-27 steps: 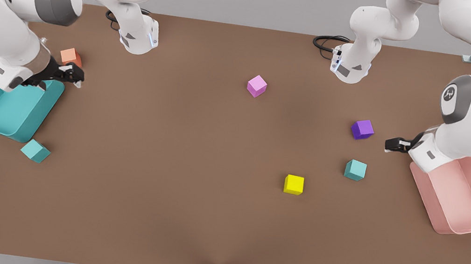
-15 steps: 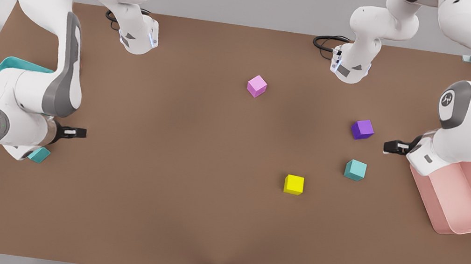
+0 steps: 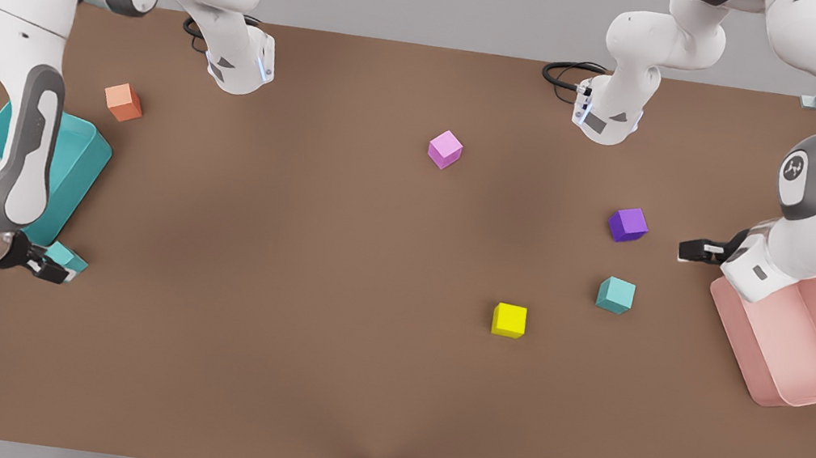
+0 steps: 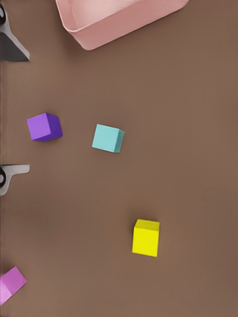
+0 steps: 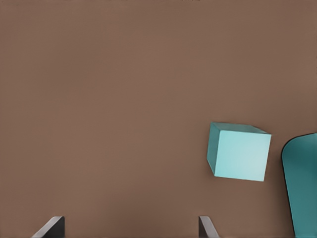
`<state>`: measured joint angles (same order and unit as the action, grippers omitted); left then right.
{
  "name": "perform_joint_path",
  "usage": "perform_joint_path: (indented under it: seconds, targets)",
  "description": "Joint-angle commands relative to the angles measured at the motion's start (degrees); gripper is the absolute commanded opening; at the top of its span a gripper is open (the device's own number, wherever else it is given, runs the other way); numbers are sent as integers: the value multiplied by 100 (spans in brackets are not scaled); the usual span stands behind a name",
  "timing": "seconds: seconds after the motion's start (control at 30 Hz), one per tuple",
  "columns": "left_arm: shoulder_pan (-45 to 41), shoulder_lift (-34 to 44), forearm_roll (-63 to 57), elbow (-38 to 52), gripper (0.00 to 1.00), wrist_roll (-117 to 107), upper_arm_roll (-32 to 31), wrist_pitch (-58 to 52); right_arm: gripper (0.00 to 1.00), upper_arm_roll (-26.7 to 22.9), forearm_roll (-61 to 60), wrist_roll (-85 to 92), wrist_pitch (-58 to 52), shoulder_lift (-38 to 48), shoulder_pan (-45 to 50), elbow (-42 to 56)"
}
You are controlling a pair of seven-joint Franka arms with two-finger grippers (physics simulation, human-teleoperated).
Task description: Stack the two blue cubes on top of each other
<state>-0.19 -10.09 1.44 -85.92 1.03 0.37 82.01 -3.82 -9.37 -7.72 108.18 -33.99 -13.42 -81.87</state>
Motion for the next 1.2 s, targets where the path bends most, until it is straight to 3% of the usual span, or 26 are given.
perform_joint_path:
  seconds: [0.0,0.13,0.37,0.6,1.17]
  targets:
    - [-25,-10,-13,-4,100,2,-10,-150,100,-14,23,-951,397,-11,-73,-65]
    - [-77,-37,14,-21,100,-15,-107,-150,100,-66,603,-881,406,-125,-196,-101]
    - [-86,-28,14,-12,100,-15,-133,-449,100,-66,621,-872,449,-196,-310,-478]
    - [-104,-81,14,-21,100,-15,-142,-484,100,-66,594,-705,1267,-336,-416,-839]
    - [-121,-204,14,-13,100,-24,-142,-484,100,-66,594,-635,1478,-749,-530,-830]
